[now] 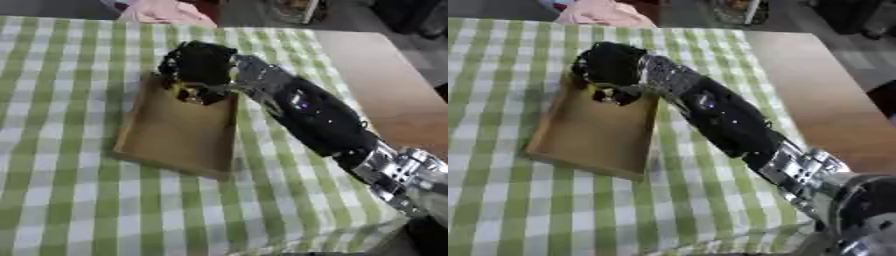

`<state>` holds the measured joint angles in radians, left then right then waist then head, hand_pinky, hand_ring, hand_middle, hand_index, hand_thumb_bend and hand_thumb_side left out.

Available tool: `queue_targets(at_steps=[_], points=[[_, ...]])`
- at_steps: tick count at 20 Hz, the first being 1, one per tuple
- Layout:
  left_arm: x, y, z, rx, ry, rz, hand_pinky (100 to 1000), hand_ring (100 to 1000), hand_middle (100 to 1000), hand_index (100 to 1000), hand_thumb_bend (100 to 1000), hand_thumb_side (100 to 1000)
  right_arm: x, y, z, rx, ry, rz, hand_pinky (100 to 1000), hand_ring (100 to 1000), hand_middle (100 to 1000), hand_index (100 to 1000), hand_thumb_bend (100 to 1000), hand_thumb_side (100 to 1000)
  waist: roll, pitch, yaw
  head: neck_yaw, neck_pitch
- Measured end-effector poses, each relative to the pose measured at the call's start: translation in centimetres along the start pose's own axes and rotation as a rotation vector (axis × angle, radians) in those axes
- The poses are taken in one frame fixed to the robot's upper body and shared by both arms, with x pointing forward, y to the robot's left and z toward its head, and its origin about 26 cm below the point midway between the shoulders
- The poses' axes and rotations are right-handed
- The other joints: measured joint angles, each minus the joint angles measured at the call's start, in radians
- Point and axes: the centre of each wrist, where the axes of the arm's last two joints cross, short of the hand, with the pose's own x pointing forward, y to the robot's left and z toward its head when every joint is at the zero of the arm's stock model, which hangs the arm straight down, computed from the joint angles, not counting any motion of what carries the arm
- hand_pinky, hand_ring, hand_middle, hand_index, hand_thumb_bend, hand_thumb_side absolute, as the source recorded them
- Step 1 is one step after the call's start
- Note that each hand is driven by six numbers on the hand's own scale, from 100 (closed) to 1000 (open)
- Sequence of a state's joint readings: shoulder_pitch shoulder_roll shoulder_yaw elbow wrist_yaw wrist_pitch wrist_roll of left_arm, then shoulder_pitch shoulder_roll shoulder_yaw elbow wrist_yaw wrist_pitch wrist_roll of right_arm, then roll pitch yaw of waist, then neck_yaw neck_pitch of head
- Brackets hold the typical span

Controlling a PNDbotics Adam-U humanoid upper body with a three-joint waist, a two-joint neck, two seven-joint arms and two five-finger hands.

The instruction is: Pick up objects on the table and place them in the box.

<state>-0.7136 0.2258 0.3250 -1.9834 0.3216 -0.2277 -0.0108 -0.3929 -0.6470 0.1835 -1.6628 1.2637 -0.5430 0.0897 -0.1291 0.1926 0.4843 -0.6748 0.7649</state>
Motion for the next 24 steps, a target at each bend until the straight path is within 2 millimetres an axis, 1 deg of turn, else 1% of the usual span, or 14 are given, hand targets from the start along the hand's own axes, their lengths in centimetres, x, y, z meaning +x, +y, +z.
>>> queue_targets(at_steps=[4, 9, 12, 15, 21, 23, 24], points=[[0.6, 0.2, -1.1, -0.031, -0.051, -0.037, 679, 742, 742, 623, 201, 391, 0.7, -1.7, -0.2, -0.077, -0.044, -0.028, 413, 571, 504, 627, 100, 100, 0.009, -0.003, -0.005, 0.000, 0.000], [1.0, 0.4, -1.6, -0.027, -0.078, -0.066, 680, 743, 743, 622, 197, 401, 1.3, -3.0, -0.2, -0.138, -0.084, -0.145, 402, 557, 497, 619, 100, 114, 0.016, -0.003, -0.011, 0.000, 0.000], [1.0, 0.4, -1.6, -0.022, -0.079, -0.070, 680, 743, 743, 621, 197, 401, 1.1, -3.1, -0.1, -0.132, -0.079, -0.191, 401, 557, 497, 618, 100, 125, 0.016, -0.002, -0.015, 0.003, 0.000], [1.0, 0.4, -1.6, -0.021, -0.080, -0.071, 681, 744, 745, 620, 191, 408, 1.1, -2.8, 0.1, -0.111, -0.070, -0.219, 409, 564, 500, 620, 100, 142, 0.016, 0.000, -0.017, 0.005, 0.000], [1.0, 0.4, -1.6, -0.021, -0.081, -0.076, 681, 744, 744, 620, 191, 405, 1.2, -2.4, -0.1, -0.095, -0.080, -0.260, 495, 610, 538, 659, 100, 201, 0.016, 0.005, -0.019, 0.007, 0.000], [1.0, 0.4, -1.6, -0.021, -0.081, -0.077, 681, 744, 745, 620, 189, 407, 1.2, -2.2, -0.1, -0.085, -0.086, -0.270, 553, 639, 565, 682, 100, 219, 0.016, 0.006, -0.021, 0.007, 0.000], [1.0, 0.4, -1.6, -0.020, -0.082, -0.077, 681, 744, 745, 619, 187, 409, 1.2, -2.0, -0.1, -0.079, -0.089, -0.274, 606, 677, 600, 715, 100, 254, 0.016, 0.007, -0.022, 0.008, 0.000]])
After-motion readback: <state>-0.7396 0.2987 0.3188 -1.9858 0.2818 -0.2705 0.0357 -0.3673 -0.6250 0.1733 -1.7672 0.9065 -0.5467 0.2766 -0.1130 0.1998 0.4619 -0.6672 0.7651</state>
